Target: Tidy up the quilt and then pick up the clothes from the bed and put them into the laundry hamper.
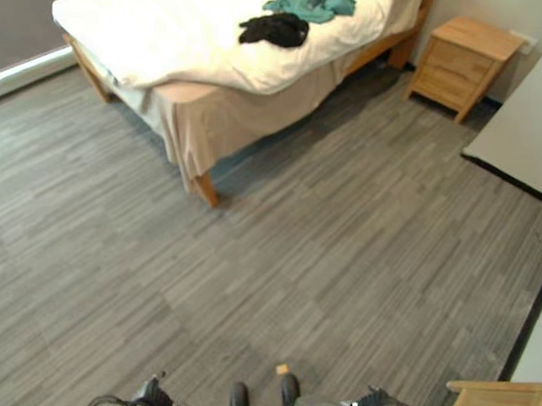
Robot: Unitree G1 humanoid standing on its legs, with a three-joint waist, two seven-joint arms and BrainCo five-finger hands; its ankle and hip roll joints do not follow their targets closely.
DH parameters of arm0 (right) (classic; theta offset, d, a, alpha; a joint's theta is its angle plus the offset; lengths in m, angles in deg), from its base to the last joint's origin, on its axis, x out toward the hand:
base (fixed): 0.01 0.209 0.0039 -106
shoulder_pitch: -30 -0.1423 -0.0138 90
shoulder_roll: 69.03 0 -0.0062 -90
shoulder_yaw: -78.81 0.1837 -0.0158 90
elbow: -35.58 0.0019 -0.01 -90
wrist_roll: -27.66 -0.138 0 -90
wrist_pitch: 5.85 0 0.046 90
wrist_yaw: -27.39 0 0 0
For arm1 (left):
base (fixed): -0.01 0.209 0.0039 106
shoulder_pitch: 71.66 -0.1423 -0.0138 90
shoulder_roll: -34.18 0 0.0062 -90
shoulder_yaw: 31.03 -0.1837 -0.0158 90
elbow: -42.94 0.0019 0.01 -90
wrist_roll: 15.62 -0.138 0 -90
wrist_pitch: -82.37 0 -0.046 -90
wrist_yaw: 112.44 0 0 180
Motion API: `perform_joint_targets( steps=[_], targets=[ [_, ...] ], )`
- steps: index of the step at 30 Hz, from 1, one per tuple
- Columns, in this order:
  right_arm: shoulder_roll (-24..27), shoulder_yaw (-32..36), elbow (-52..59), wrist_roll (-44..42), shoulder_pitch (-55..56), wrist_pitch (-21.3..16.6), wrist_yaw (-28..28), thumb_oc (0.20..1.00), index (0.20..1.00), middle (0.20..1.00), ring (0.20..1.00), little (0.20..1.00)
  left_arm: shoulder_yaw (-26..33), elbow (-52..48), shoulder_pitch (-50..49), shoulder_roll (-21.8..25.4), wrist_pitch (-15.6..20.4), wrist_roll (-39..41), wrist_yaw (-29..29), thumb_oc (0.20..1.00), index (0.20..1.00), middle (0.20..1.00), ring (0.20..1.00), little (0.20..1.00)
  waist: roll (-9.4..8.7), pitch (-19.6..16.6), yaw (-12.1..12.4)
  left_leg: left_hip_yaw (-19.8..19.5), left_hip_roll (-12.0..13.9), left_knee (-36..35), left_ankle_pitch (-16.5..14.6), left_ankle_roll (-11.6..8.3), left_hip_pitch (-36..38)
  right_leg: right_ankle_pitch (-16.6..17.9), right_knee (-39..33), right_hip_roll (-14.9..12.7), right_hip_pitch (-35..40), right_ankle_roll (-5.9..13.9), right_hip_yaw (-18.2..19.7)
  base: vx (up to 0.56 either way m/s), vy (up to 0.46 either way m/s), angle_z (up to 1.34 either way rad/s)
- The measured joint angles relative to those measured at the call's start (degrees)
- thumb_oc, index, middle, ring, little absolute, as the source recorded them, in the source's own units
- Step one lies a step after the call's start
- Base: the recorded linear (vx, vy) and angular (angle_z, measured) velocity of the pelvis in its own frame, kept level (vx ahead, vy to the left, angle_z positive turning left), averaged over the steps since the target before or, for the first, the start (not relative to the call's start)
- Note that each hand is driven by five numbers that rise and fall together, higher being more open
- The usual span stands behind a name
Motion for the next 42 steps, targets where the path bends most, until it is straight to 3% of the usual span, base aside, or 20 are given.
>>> perform_joint_targets(
  steps=[4,10,16,17,18,19,20,24,25,26,27,28,29,32,33,34,35,37,40,42],
  targets=[
    [0.44,1.73,0.16,0.02,-1.57,0.21,-0.66,1.0,1.0,1.0,1.0,1.0,0.16,0.03,3.05,0.96,-0.07,0.12,-0.12,1.0,1.0,1.0,1.0,1.0,-1.8,4.6,-1.37,0.57,0.07,0.21,-1.44,2.13,2.22,-4.95,32.41,-1.99,-17.51,6.36,-2.46,0.29,0.037,-0.08],
    [-0.08,2.43,-2.13,-0.07,2.65,1.28,-0.6,1.0,1.0,1.0,1.0,1.0,-2.47,1.22,3.62,1.55,0.0,-1.73,-0.08,1.0,1.0,1.0,1.0,1.0,-4.21,4.97,-6.39,-3.34,-1.74,0.28,-3.55,1.78,2.75,-4.02,-2.64,-6.91,-18.61,8.4,3.39,0.63,-0.126,0.37],
    [0.24,3.85,-4.22,0.07,5.02,1.44,-0.32,1.0,1.0,1.0,1.0,1.0,-2.85,2.24,0.09,0.32,0.52,-3.39,-0.3,1.0,1.0,1.0,1.0,1.0,0.48,4.08,-9.15,-2.96,3.47,9.81,-11.86,-3.17,6.14,2.39,3.26,-2.99,-15.5,4.06,1.27,0.42,-0.253,0.25],
    [0.24,3.89,-4.27,1.51,3.69,1.38,-0.6,1.0,1.0,1.0,1.0,1.0,-1.66,-0.83,0.35,0.47,0.84,-3.13,-1.26,1.0,1.0,1.0,1.0,1.0,0.94,4.13,-7.68,-2.25,3.47,36.86,-10.69,-6.77,-7.28,2.33,4.52,-2.17,-13.89,0.0,-0.52,0.22,-0.363,0.53],
    [0.65,3.58,-4.29,2.37,2.86,1.42,-0.73,1.0,1.0,1.0,1.0,1.0,-1.32,-4.62,1.58,0.82,1.17,-2.47,-3.31,1.0,1.0,1.0,1.0,1.0,-0.06,4.84,-6.22,-2.73,4.2,52.77,-1.65,-6.88,-16.79,1.09,6.32,-2.87,-14.29,-3.11,-1.71,0.42,-0.314,0.34],
    [1.45,1.17,-4.36,2.44,0.76,1.65,-1.05,1.0,1.0,1.0,1.0,1.0,-1.99,-6.71,4.21,1.58,1.28,-2.27,-4.91,1.0,1.0,1.0,1.0,1.0,-0.68,5.88,-3.09,-1.52,5.52,64.46,14.68,-5.88,-24.6,2.1,7.23,-3.34,-12.7,-7.3,-2.49,0.3,-0.093,-0.03],
    [1.79,0.55,-4.0,2.45,-1.27,1.6,-1.76,1.0,1.0,1.0,1.0,1.0,-1.72,-6.99,4.86,1.83,1.31,-2.04,-5.19,1.0,1.0,1.0,1.0,1.0,-1.65,6.34,-2.78,-0.99,5.89,64.72,13.08,-7.03,-26.41,1.07,6.84,-3.45,-10.8,-7.48,-2.47,0.45,-0.08,-0.07],
    [2.98,-3.19,-1.88,5.74,-6.68,-0.11,-4.68,1.0,1.0,1.0,1.0,1.0,-2.98,-10.46,6.3,3.76,2.46,-0.25,-7.4,1.0,1.0,1.0,1.0,1.0,-5.68,6.1,-2.91,8.69,7.38,45.85,6.15,-6.53,-27.56,0.59,-0.28,-4.11,0.34,-4.02,-3.68,0.54,0.083,0.06],
    [3.03,-4.7,-1.29,7.17,-6.66,-0.04,-4.92,1.0,1.0,1.0,1.0,1.0,-3.06,-12.52,5.5,4.01,3.11,0.12,-7.82,1.0,1.0,1.0,1.0,1.0,-6.12,5.04,-2.42,12.1,5.57,34.43,5.7,-5.76,-26.62,-2.57,-3.94,-3.72,4.18,1.52,-4.84,0.66,0.169,0.07],
    [3.44,-4.3,-1.27,8.32,-6.27,-0.03,-4.98,1.0,1.0,1.0,1.0,1.0,-2.93,-12.43,5.57,2.59,3.42,0.23,-8.41,1.0,1.0,1.0,1.0,1.0,-3.26,4.55,-1.6,13.55,6.35,23.27,4.84,-4.34,-24.25,-9.31,-1.16,-3.67,4.85,13.1,-9.93,0.87,0.173,-0.16],
    [3.88,-5.26,-1.08,9.02,-4.48,-0.03,-4.93,1.0,1.0,1.0,1.0,1.0,-1.44,-11.95,4.76,0.93,3.82,0.23,-9.15,1.0,1.0,1.0,1.0,1.0,-2.92,3.36,-0.17,14.25,6.51,11.98,5.58,-4.49,-22.72,-6.97,0.19,-2.21,4.75,4.85,-7.63,0.63,0.107,0.04],
    [3.6,-4.95,-0.95,9.04,-3.65,-0.11,-4.98,1.0,1.0,1.0,1.0,1.0,-1.18,-10.41,4.69,0.36,3.79,0.22,-8.99,1.0,1.0,1.0,1.0,1.0,-2.82,2.74,-0.29,17.33,5.7,6.88,5.52,-4.47,-21.72,-7.51,-3.5,-0.89,9.06,1.98,-8.78,0.59,0.102,0.24],
    [3.26,-4.81,-1.91,9.04,-2.66,0.06,-5.07,1.0,1.0,1.0,1.0,1.0,-1.38,-8.03,4.72,-0.37,3.55,0.2,-8.77,1.0,1.0,1.0,1.0,1.0,-3.2,2.61,-0.45,19.81,4.45,3.04,5.44,-3.6,-20.75,-7.61,-5.38,0.14,11.97,1.91,-10.34,0.56,0.167,0.67],
    [0.85,-4.42,-3.04,9.13,0.84,0.16,-5.28,1.0,1.0,1.0,1.0,1.0,4.15,-0.93,3.33,-0.93,3.29,2.48,-8.97,1.0,1.0,1.0,1.0,1.0,-3.92,1.24,0.03,24.59,-1.03,9.99,3.86,8.7,-17.72,-8.26,3.72,4.21,14.78,2.79,-9.73,0.49,0.165,0.16],
    [1.23,-4.92,-1.66,9.21,3.49,-0.32,-5.27,1.0,1.0,1.0,1.0,1.0,4.13,0.86,0.47,-1.09,1.81,4.55,-8.9,1.0,1.0,1.0,1.0,1.0,0.43,-1.03,-0.08,23.47,0.28,4.71,5.3,15.8,-11.68,-8.78,17.23,8.85,11.36,4.37,-9.83,0.23,0.068,-0.02],
    [-1.45,-4.96,-1.17,9.04,4.07,-0.25,-5.54,1.0,1.0,1.0,1.0,1.0,3.71,1.7,-0.45,0.66,1.28,4.88,-8.51,1.0,1.0,1.0,1.0,1.0,-3.02,-1.33,-1.41,22.44,-1.7,1.57,5.33,12.4,-8.8,-11.35,25.81,6.52,7.55,3.81,-10.26,0.32,0.08,0.29],
    [-2.42,-4.93,0.19,9.15,4.67,-0.5,-5.33,1.0,1.0,1.0,1.0,1.0,3.97,2.17,-0.59,1.43,0.8,5.35,-8.51,1.0,1.0,1.0,1.0,1.0,-4.61,-1.78,-2.19,20.69,-2.01,1.37,4.81,13.21,-8.06,-13.07,31.4,4.96,4.37,3.9,-10.38,0.48,0.014,0.76],
    [-3.31,-4.35,1.68,8.91,4.97,0.15,-5.1,1.0,1.0,1.0,1.0,1.0,5.1,2.74,0.38,1.64,0.77,6.57,-8.15,1.0,1.0,1.0,1.0,1.0,-5.74,-0.15,-3.13,16.28,-2.96,0.39,2.56,10.71,-3.75,-14.62,44.88,-2.98,-7.57,4.34,-7.23,0.39,-0.037,0.92],
    [-3.37,-3.87,2.79,8.87,4.03,0.13,-4.91,1.0,1.0,1.0,1.0,1.0,5.02,2.17,1.27,2.42,1.0,6.23,-8.1,1.0,1.0,1.0,1.0,1.0,-4.31,0.62,-2.59,14.58,-1.2,0.21,0.65,8.33,0.97,-14.84,30.07,-11.6,-14.25,6.84,-4.35,0.46,-0.204,0.91],
    [-3.14,-4.74,2.28,9.0,2.74,0.51,-4.77,1.0,1.0,1.0,1.0,1.0,5.88,2.43,1.38,3.82,0.81,5.81,-8.06,1.0,1.0,1.0,1.0,1.0,-4.13,0.42,-1.74,11.36,0.5,-0.05,-2.02,4.09,2.89,-12.03,9.79,-12.07,-13.04,9.43,1.28,0.43,-0.285,0.78]
  ],
)
